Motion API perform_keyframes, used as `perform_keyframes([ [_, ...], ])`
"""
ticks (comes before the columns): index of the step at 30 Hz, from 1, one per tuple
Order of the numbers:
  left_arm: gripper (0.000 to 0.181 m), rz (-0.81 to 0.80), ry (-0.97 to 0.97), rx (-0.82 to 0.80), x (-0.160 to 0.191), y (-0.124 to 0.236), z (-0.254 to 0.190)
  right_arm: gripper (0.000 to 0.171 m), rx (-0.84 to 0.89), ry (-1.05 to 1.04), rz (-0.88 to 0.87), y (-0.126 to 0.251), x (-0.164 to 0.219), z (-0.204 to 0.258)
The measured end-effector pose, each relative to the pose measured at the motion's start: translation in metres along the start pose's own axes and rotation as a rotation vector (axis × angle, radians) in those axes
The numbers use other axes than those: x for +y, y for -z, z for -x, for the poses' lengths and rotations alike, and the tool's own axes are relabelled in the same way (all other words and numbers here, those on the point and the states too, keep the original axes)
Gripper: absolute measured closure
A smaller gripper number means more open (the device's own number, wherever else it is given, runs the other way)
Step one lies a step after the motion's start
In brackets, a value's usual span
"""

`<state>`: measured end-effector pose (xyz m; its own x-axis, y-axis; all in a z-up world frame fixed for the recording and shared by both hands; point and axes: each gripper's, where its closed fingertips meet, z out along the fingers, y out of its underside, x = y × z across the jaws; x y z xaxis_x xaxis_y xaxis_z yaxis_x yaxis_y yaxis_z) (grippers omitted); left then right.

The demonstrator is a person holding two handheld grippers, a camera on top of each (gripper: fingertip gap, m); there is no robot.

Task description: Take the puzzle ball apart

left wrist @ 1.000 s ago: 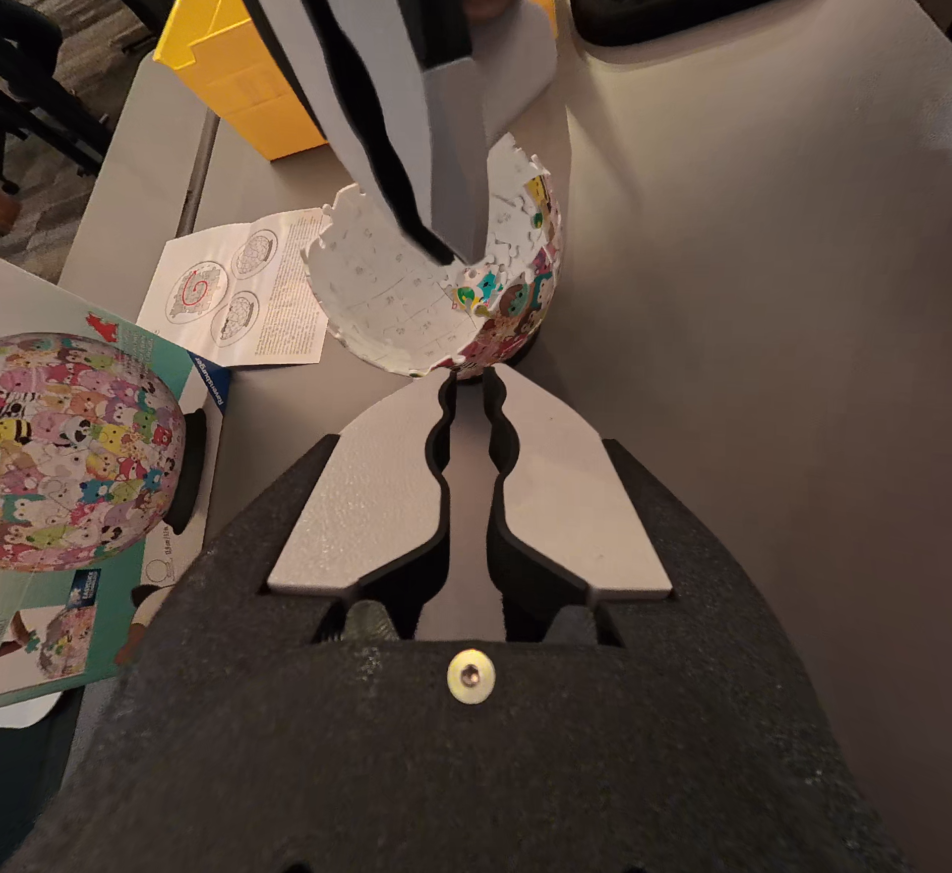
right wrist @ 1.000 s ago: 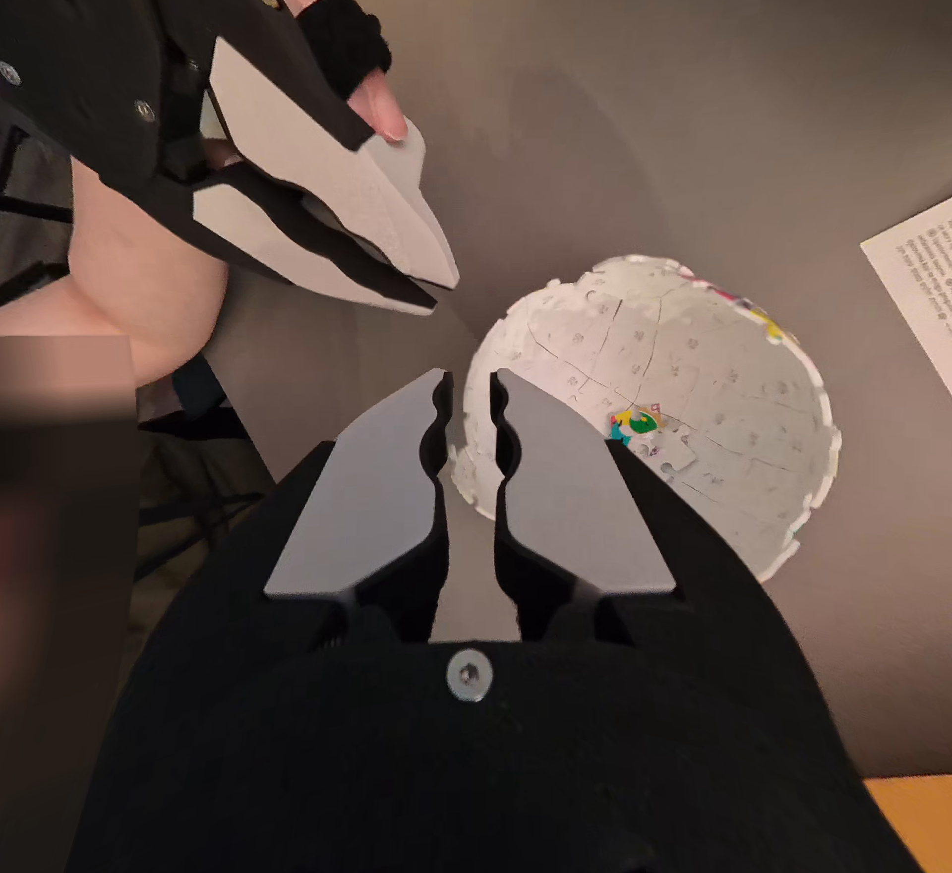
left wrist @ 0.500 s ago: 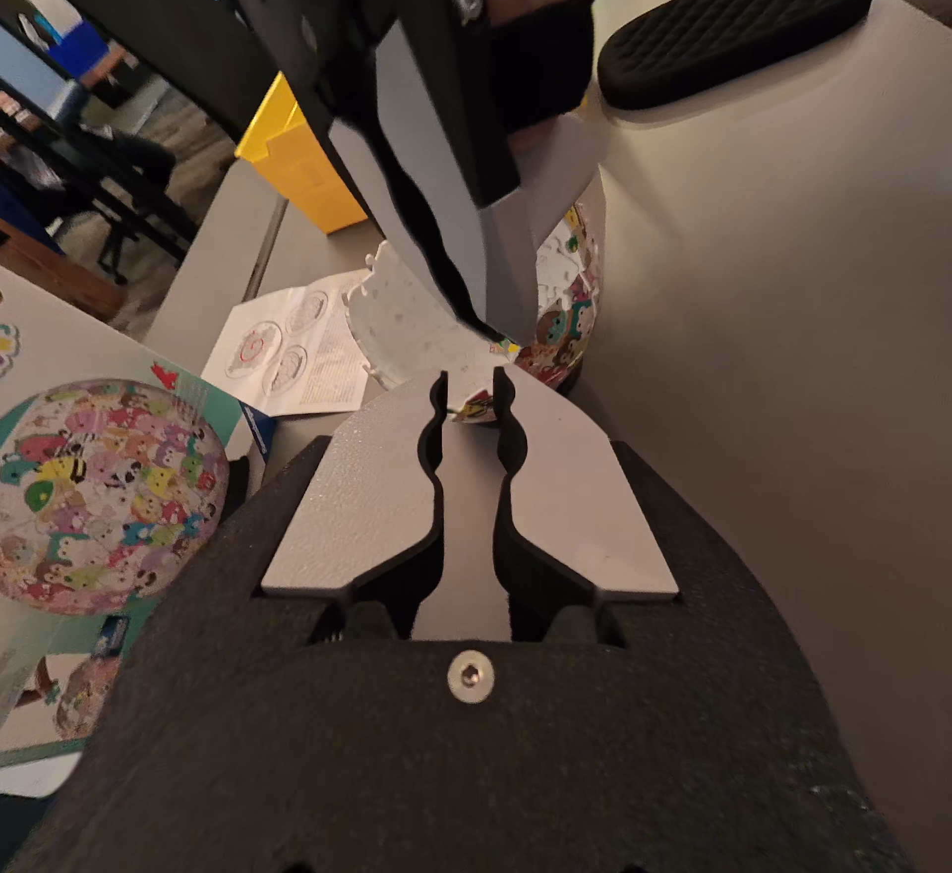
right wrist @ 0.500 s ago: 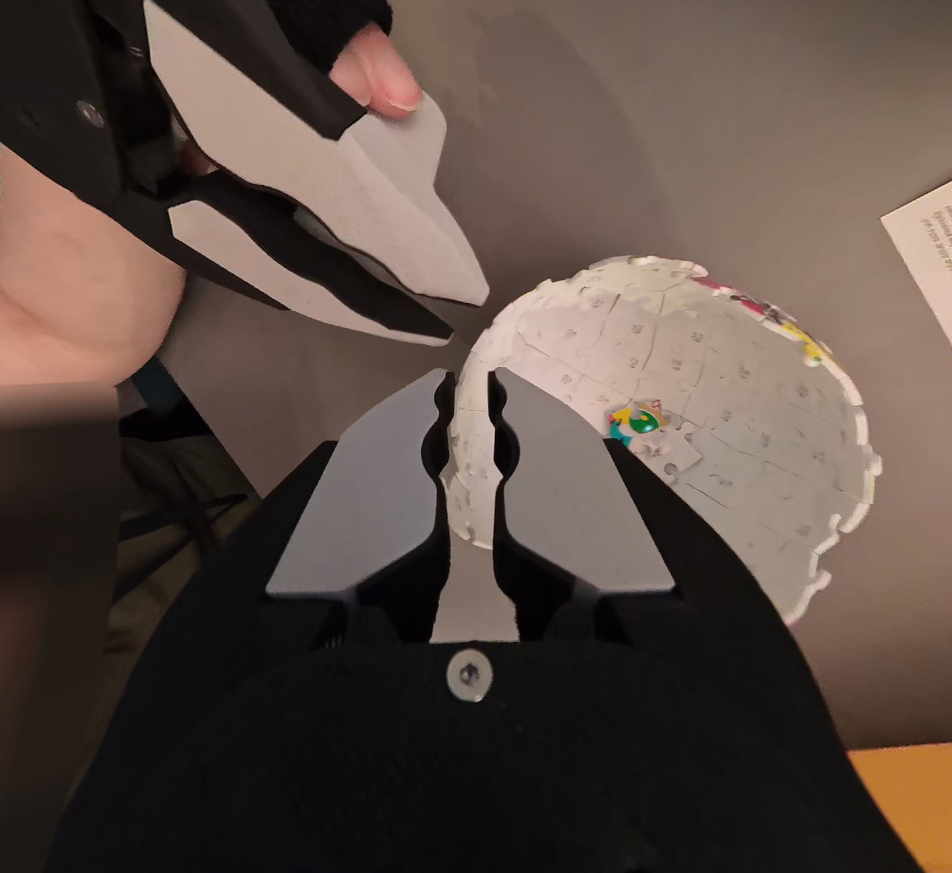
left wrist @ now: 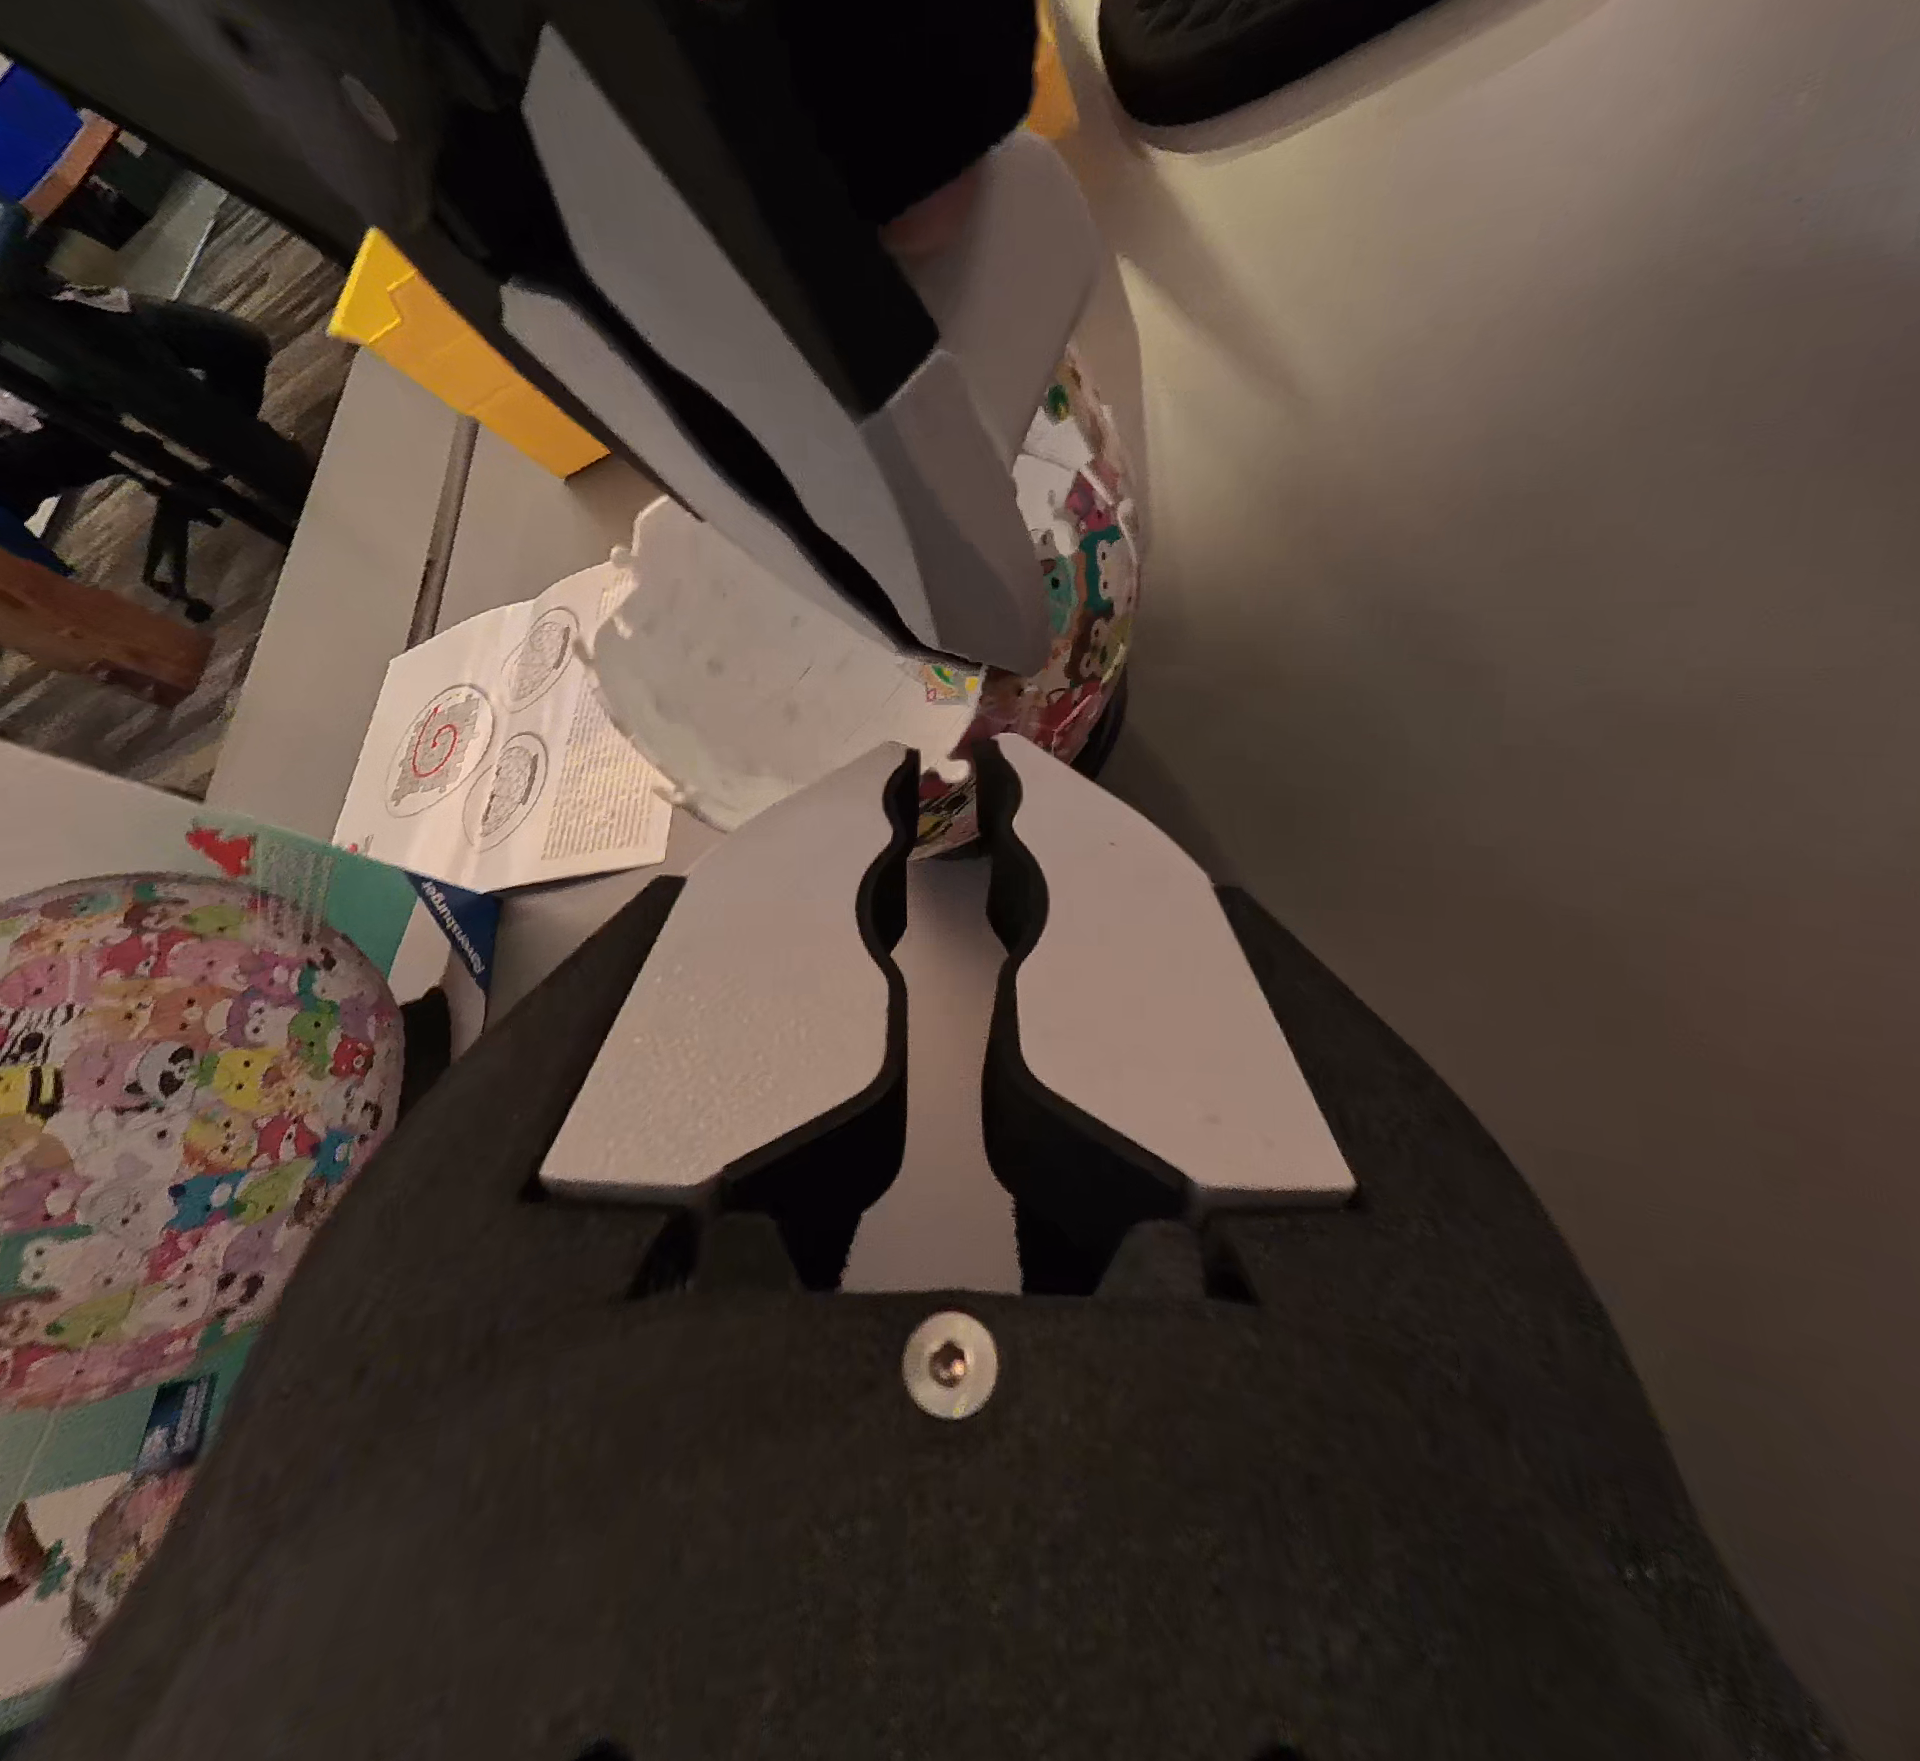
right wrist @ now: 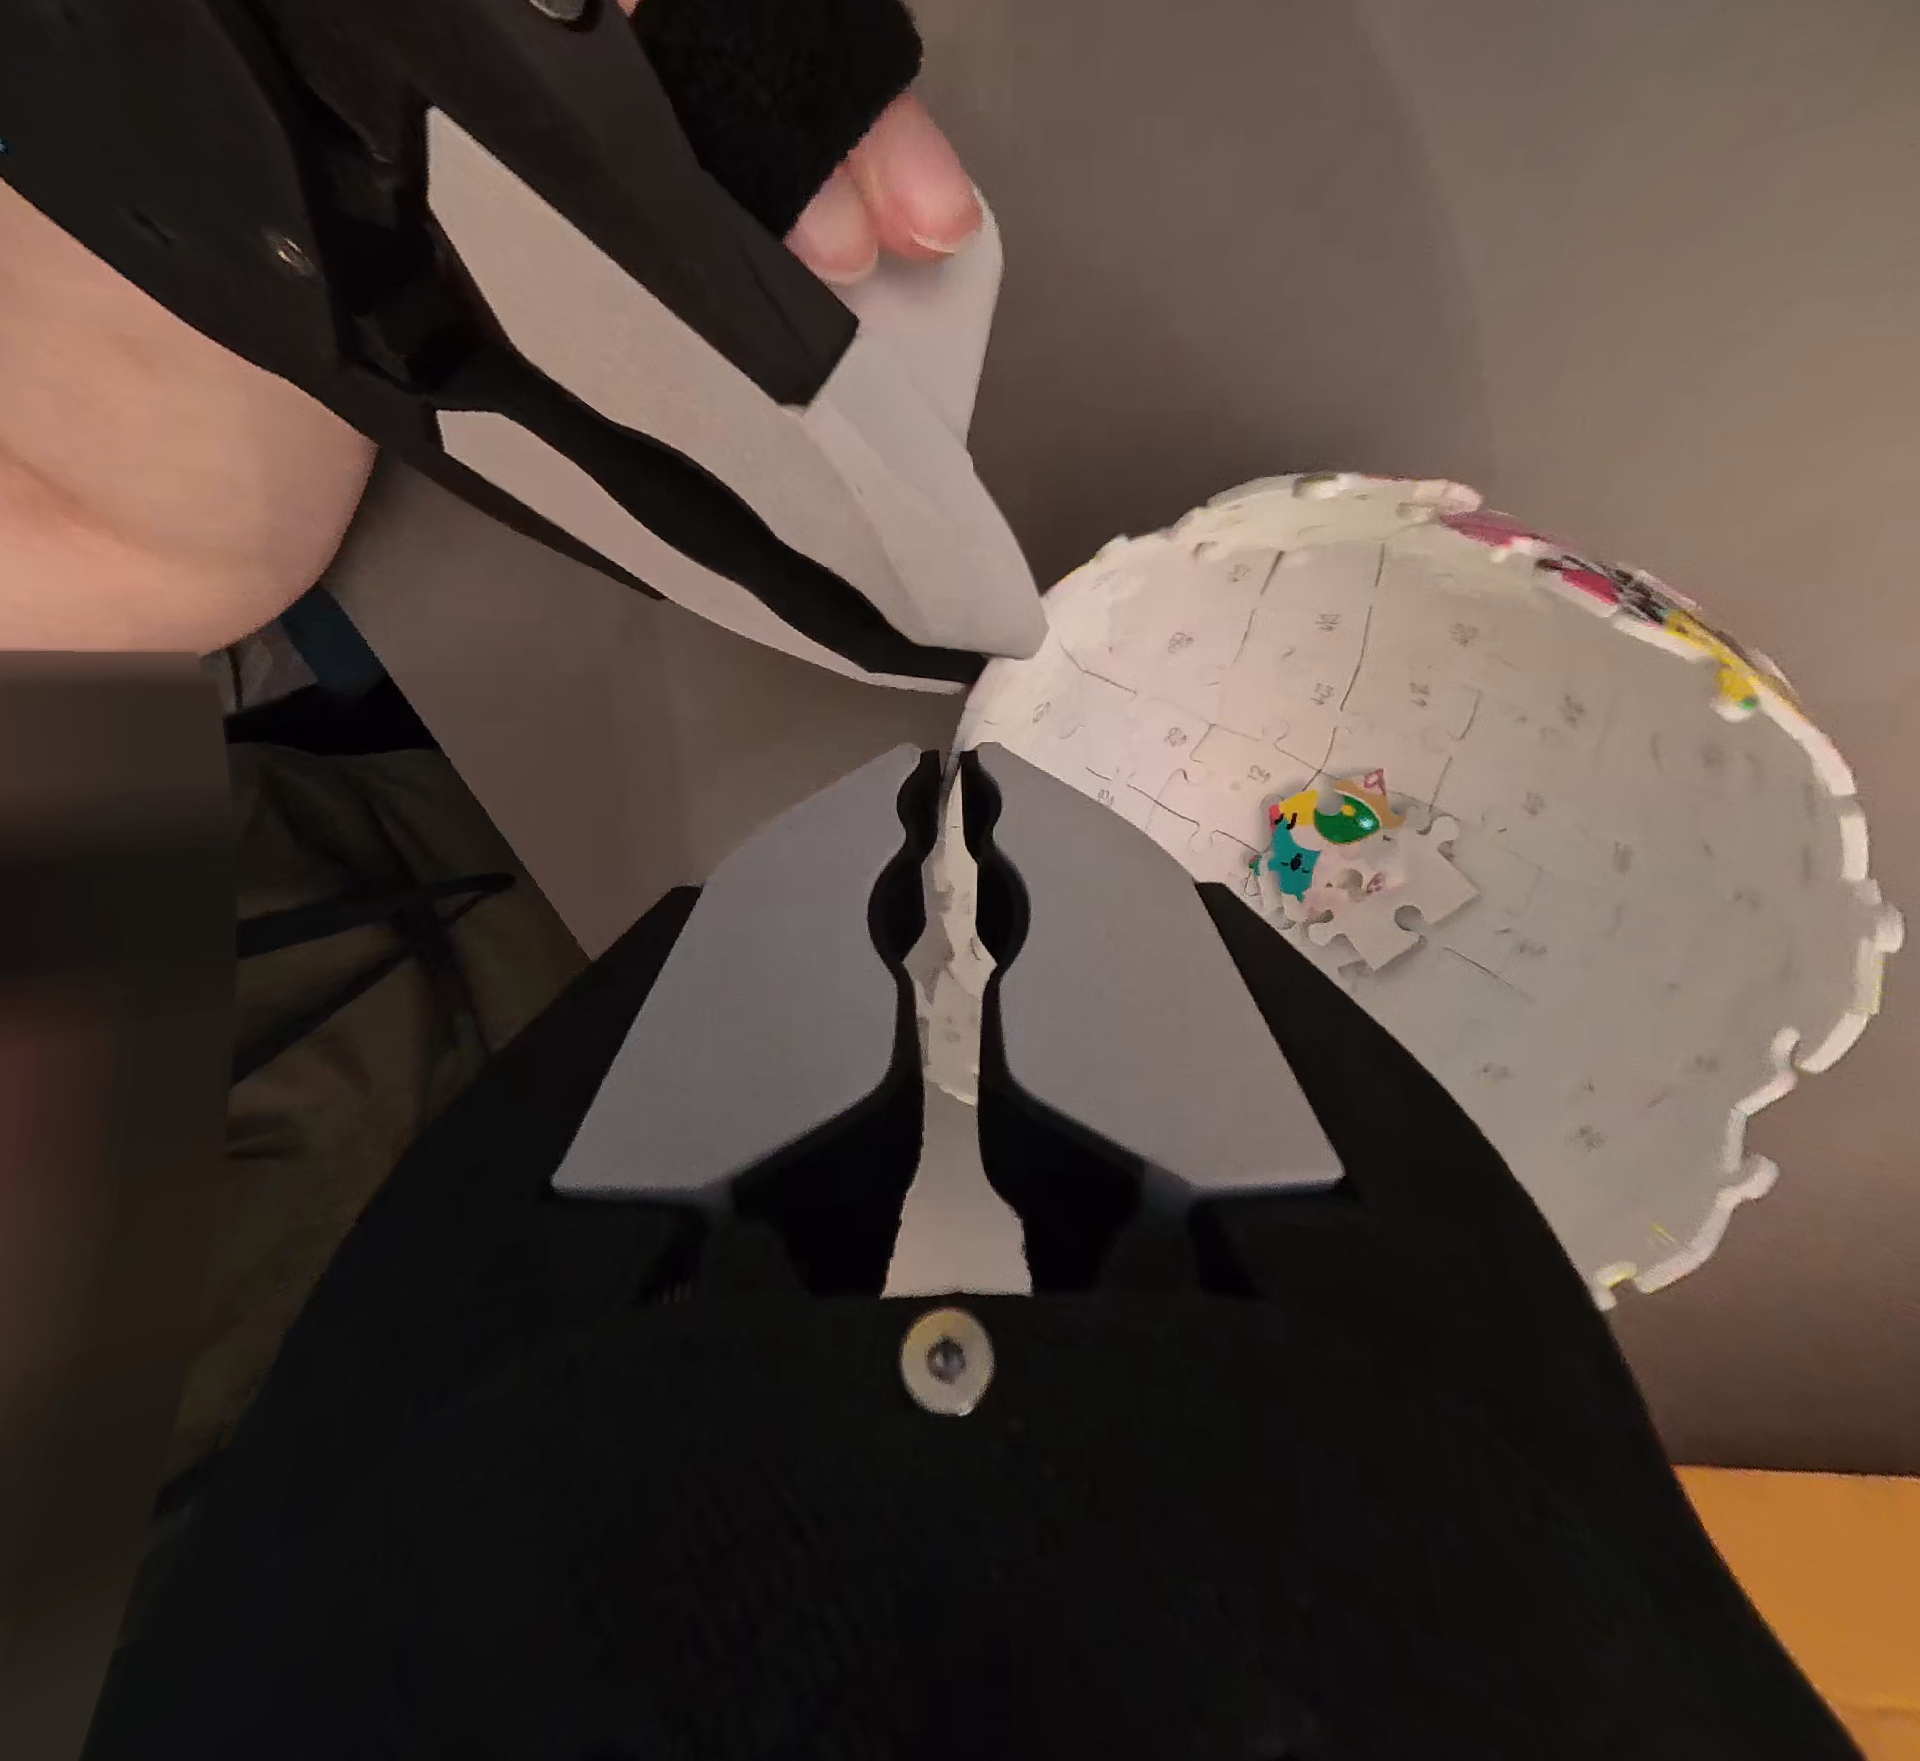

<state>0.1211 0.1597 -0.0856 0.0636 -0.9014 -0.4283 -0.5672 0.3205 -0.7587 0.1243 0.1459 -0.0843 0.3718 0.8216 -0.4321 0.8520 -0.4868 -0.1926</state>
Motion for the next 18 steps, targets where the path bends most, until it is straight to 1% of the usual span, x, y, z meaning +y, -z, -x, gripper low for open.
perform_keyframes([
  [3,0.17,0.013,-0.032,0.007,-0.004,-0.004,-0.004,0.166,-0.024,0.055,0.022,0.001,0.007,0.001],
  [5,0.164,0.025,-0.022,0.031,-0.007,-0.006,-0.008,0.167,-0.071,0.066,0.031,0.002,0.013,0.004],
  [8,0.162,0.013,-0.013,0.059,-0.012,-0.009,-0.013,0.166,-0.135,0.097,0.029,0.005,0.02,0.006],
  [11,0.162,-0.004,0.001,0.076,-0.016,-0.013,-0.015,0.167,-0.17,0.104,0.017,0.009,0.024,0.005],
  [14,0.168,-0.014,0.012,0.107,-0.019,-0.016,-0.02,0.167,-0.188,0.143,0.014,0.009,0.028,0.005],
  [18,0.167,-0.024,0.029,0.128,-0.021,-0.018,-0.022,0.167,-0.164,0.224,0.013,0.01,0.032,0.006],
])
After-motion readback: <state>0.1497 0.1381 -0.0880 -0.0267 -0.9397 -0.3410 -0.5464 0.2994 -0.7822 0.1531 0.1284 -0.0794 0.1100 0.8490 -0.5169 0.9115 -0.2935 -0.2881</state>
